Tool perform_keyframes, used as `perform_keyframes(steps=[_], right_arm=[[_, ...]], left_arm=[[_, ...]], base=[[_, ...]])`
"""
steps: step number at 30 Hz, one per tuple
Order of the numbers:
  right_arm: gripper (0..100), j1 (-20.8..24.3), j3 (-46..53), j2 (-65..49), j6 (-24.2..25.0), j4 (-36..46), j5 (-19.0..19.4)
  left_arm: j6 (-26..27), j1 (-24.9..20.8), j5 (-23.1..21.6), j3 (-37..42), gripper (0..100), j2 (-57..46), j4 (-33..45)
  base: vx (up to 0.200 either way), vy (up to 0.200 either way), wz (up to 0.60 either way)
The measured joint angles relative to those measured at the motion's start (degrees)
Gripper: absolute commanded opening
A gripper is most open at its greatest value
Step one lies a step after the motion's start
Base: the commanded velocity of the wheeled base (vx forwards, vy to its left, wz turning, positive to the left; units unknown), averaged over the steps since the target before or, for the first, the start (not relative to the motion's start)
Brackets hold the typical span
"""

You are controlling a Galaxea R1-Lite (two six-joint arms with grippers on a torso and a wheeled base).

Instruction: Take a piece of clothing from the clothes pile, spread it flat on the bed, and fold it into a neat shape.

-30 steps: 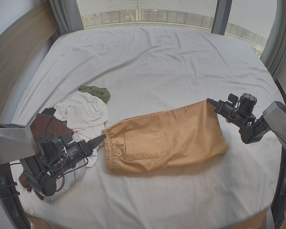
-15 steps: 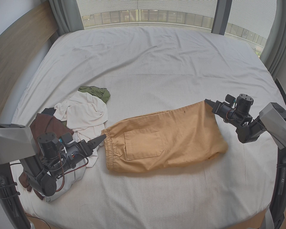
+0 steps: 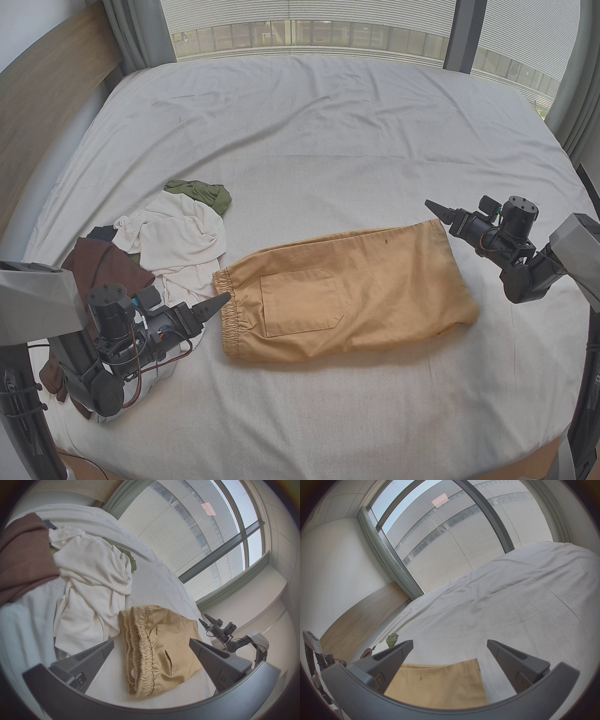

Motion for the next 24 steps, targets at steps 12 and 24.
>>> perform_keyframes(steps=[12, 24], right_arm=[[100, 7.94, 20.21, -9.62, 0.22, -10.53, -0.18], [100, 10.11, 25.42, -12.37, 0.35, -13.76, -0.09]], left_arm=[[0.13, -2.68, 0.43, 0.27, 100, 4.49, 0.0], [-1.26, -3.97, 1.96, -4.13, 100, 8.16, 0.0]], base=[[0.0, 0.0, 0.0], [0.0, 0.0, 0.0]])
